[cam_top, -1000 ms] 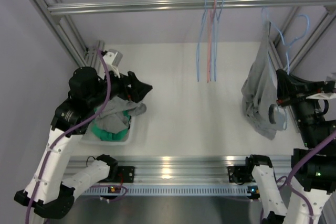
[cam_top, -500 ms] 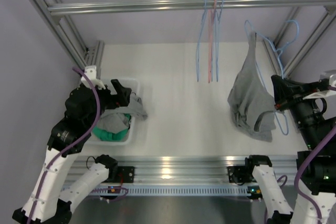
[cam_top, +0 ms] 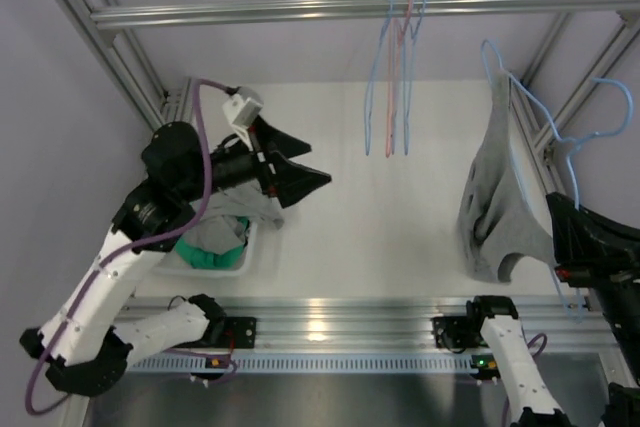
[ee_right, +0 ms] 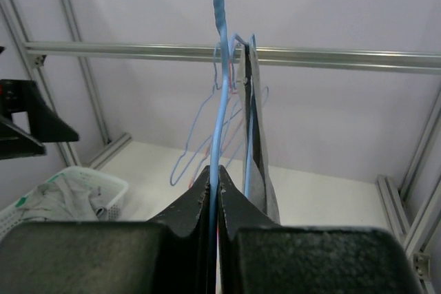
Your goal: Remove the tank top from the hanger
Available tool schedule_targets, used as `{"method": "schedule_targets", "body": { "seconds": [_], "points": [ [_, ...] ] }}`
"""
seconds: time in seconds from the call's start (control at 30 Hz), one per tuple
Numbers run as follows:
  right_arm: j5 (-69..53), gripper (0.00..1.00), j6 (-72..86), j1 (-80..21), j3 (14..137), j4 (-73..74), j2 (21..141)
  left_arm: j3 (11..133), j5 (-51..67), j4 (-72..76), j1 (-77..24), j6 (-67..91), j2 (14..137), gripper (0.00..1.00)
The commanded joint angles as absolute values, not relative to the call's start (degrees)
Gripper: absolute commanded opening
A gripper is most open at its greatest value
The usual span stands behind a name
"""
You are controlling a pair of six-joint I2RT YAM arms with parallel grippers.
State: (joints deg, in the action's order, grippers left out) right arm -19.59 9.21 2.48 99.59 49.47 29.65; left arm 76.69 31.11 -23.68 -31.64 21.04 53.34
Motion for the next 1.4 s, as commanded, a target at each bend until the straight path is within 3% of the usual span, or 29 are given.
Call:
{"method": "schedule_targets", "body": {
  "seconds": [0.0, 0.1, 0.27, 0.5, 0.6, 0.87, 0.9, 0.93, 1.0, 1.03, 1.1, 1.23, 1.37],
  "points": [
    [-21.7, 0.0, 10.5, 0.6, 101.1, 54.3, 29.9, 83.6, 25.3, -14.8, -48.8, 15.8, 62.1, 0.99],
    [-22.1, 0.0, 11.0, 0.4, 100.6, 55.5, 29.5, 90.0, 14.7, -14.3, -59.2, 10.1, 67.9, 0.99],
    [-23.5, 0.0, 11.2, -2.1, 98.7, 55.7, 28.8, 101.0, 4.3, -10.8, -63.7, 5.9, 78.7, 0.94],
    [-24.5, 0.0, 10.5, -3.4, 97.7, 55.7, 28.5, 112.7, 0.6, -10.0, -64.2, 4.7, 89.7, 0.86],
    [-24.6, 0.0, 10.4, -4.1, 97.5, 55.7, 28.5, 115.1, -1.7, -10.1, -64.2, 4.4, 92.7, 0.78],
    [-24.6, 0.0, 9.4, -5.6, 97.7, 55.5, 29.1, 116.7, -2.5, -9.5, -64.2, 4.7, 96.5, 0.69],
    [-24.7, 0.0, 9.4, -5.6, 97.7, 55.6, 29.0, 117.0, -2.2, -9.6, -64.2, 4.7, 96.8, 0.63],
    [-24.7, 0.0, 9.2, -5.6, 97.7, 55.6, 29.1, 117.2, -2.3, -9.6, -64.2, 4.8, 97.2, 0.46],
    [-23.7, 0.0, 8.9, -6.0, 97.6, 55.6, 28.8, 117.2, -2.7, -9.6, -64.2, 4.8, 97.3, 0.29],
    [-23.1, 0.0, 8.7, -6.2, 97.4, 55.6, 28.7, 116.9, -3.3, -9.6, -64.2, 4.7, 96.9, 0.14],
    [-21.4, 0.0, 8.2, -6.9, 96.6, 55.7, 28.8, 115.7, -3.8, -9.6, -64.2, 4.8, 96.1, 0.0],
    [-20.7, 0.0, 6.9, -8.0, 95.5, 56.0, 29.7, 113.2, -6.6, -9.6, -64.2, 5.4, 93.2, 0.0],
    [-20.2, 0.0, 2.7, -10.8, 95.8, 58.4, 30.9, 110.4, -17.0, -9.6, -64.2, 6.8, 90.0, 0.0]
  ]
}}
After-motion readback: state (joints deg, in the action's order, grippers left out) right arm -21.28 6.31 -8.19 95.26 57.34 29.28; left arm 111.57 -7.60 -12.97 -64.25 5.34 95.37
